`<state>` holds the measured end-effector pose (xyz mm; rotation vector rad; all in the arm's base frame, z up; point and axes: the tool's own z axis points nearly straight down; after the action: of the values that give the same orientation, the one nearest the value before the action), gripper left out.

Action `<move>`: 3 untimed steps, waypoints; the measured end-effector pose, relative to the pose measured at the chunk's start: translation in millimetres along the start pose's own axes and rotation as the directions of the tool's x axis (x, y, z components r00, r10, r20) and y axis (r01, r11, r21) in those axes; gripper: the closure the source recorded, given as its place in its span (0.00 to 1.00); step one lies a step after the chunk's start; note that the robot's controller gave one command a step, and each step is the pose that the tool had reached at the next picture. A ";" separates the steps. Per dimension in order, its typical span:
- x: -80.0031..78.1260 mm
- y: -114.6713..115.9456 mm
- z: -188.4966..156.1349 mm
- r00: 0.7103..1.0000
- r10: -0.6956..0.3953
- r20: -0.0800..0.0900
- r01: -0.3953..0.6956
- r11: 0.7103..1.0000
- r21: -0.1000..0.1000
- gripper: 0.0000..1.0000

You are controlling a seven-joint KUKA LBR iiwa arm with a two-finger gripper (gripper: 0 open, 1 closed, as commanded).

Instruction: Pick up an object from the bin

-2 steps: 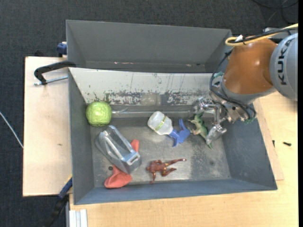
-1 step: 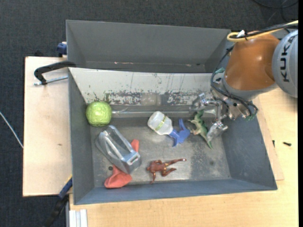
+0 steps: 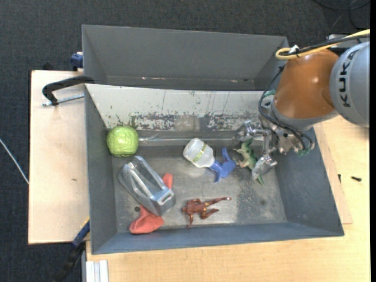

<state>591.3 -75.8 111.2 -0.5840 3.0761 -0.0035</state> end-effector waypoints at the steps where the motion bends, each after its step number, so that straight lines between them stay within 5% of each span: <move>1: -4.9 -11.8 34.9 0.968 0.251 -0.009 -0.251 0.968 -0.003 1.00; 2: -4.9 -11.7 34.9 0.968 0.251 -0.009 -0.251 0.968 -0.003 1.00; 3: -0.5 -11.8 -9.3 0.970 0.243 -0.009 -0.243 0.970 -0.003 1.00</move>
Offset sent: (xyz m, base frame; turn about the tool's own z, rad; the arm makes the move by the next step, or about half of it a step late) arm 0.0000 0.0000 0.0000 0.0000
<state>595.9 -86.5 120.6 -0.2044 3.1336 0.0017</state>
